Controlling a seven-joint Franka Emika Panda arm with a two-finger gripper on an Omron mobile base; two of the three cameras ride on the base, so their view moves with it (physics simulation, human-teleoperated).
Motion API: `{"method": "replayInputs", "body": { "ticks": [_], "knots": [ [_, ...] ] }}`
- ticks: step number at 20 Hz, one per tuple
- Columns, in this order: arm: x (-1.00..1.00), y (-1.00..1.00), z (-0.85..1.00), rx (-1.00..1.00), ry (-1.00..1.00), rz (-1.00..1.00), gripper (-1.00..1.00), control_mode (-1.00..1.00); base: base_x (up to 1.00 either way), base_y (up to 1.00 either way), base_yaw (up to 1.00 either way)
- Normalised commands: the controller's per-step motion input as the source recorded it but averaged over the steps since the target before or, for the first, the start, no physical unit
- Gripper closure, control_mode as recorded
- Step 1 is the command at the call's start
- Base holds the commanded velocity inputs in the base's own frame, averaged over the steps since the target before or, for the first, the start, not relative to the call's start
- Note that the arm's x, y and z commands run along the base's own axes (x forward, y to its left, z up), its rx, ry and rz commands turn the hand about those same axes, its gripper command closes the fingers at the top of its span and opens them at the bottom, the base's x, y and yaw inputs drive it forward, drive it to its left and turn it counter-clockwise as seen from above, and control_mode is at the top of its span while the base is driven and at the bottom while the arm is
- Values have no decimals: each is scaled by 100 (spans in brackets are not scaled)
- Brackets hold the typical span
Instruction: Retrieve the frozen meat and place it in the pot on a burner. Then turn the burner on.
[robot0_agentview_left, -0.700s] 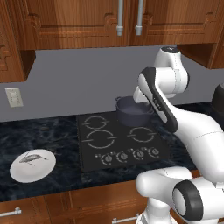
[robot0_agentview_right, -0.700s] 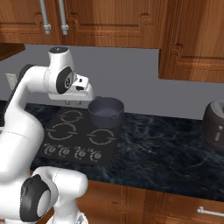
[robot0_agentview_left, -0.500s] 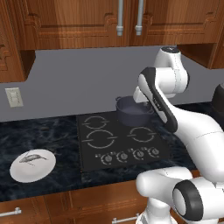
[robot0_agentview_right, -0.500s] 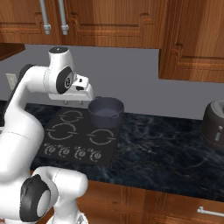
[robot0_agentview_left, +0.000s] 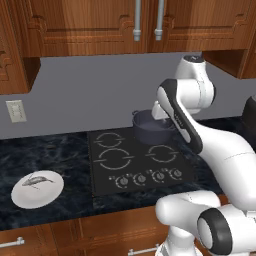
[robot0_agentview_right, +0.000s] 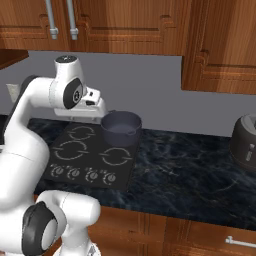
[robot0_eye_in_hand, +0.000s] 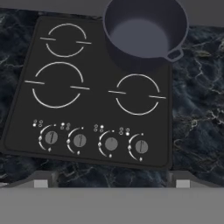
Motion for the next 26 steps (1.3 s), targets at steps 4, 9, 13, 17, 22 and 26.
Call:
{"method": "replayInputs", "body": {
  "ticks": [4,9,13,17,22,26],
  "knots": [
    [-46,36,-9,0,-8,0,-100,-100,0,0,0],
    [-49,54,-16,0,-5,0,-100,-100,0,0,0],
    [-13,50,-28,0,0,1,-100,-100,0,0,0],
    [0,51,-12,0,0,7,-100,-100,0,0,0],
    [0,60,-10,0,0,13,-100,-100,0,0,0],
    [0,66,-4,0,0,16,-100,-100,0,0,0]
  ]
}}
